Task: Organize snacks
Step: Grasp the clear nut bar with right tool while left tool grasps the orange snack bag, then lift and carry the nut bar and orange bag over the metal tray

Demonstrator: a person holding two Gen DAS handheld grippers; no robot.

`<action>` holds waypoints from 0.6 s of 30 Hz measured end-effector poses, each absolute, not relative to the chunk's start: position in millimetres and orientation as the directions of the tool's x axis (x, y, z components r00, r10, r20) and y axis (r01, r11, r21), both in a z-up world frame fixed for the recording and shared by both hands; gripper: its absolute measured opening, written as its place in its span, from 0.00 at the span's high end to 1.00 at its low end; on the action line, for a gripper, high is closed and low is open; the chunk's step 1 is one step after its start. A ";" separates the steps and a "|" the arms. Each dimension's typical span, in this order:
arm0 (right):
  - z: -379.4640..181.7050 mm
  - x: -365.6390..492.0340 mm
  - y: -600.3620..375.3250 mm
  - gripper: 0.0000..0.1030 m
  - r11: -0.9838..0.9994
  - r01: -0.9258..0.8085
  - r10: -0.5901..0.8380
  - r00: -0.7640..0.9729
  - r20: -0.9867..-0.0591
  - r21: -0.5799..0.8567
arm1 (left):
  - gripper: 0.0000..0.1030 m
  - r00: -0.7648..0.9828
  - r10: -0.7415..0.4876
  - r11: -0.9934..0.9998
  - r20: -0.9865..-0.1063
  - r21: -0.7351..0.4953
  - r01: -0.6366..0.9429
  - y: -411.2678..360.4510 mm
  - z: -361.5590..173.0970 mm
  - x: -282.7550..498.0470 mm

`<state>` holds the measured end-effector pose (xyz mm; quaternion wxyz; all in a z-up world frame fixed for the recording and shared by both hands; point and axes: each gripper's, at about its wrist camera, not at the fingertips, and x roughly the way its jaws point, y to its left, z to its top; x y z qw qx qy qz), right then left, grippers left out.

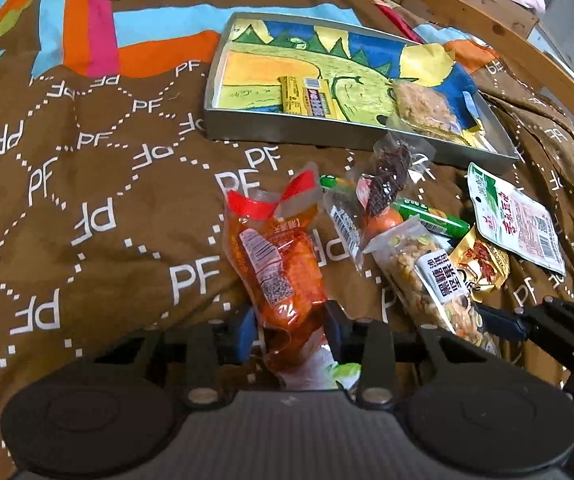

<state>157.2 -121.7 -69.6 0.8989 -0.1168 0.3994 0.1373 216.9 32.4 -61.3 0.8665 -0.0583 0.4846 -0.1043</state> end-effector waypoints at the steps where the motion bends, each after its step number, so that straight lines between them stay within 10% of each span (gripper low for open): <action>1: -70.6 158.1 -122.1 0.62 0.935 -0.340 0.153 0.642 -0.751 -0.100 | 0.61 0.510 -0.239 0.971 -0.826 -0.204 0.124 31.9 -63.0 218.2; 18: -74.0 176.7 -111.4 0.61 0.951 -0.296 0.117 0.619 -0.776 -0.092 | 0.62 0.494 -0.363 0.916 -0.791 -0.399 0.033 52.7 -83.9 238.3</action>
